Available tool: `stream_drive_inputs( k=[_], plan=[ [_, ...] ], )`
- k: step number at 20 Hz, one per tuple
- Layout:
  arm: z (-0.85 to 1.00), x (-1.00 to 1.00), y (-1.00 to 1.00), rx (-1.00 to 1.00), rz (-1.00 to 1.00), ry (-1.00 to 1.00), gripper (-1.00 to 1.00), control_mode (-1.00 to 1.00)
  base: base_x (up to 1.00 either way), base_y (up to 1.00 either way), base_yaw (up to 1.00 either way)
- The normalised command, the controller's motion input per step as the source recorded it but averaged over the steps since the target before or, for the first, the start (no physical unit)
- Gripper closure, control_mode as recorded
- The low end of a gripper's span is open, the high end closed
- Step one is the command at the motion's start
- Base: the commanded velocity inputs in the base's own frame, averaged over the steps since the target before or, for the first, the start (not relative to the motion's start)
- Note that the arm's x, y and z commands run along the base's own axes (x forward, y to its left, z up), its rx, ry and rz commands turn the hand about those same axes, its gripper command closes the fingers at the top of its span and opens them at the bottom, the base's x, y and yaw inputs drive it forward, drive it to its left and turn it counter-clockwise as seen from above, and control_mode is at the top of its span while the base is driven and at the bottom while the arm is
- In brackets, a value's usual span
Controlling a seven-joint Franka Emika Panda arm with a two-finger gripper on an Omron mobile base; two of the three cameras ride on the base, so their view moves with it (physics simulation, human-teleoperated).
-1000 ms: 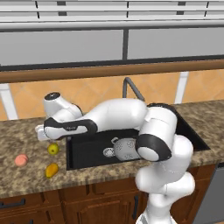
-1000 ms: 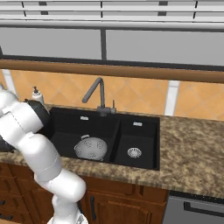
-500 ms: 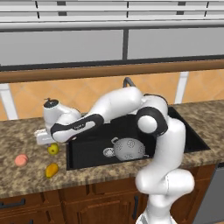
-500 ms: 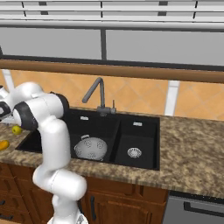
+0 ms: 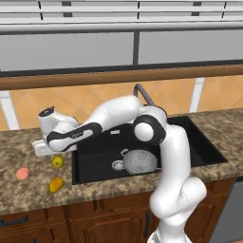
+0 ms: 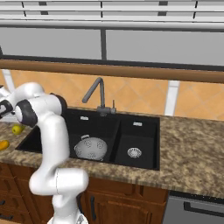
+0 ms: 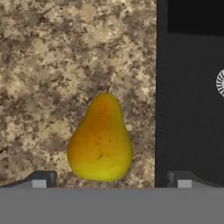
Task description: Put the colander in the sink, put the mango, peach, pear in the colander, and turn on the sink faucet and pour water over the colander.
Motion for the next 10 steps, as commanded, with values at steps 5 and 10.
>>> stream_drive_inputs(
  k=[5,10],
  plan=[
    [-0.34,0.21,0.00,0.00,-0.04,0.06,-1.00,-1.00,0.00,0.00,0.00],
    [-0.48,-0.10,0.00,0.00,-0.05,0.00,-1.00,-1.00,0.00,0.00,0.00]
  ],
)
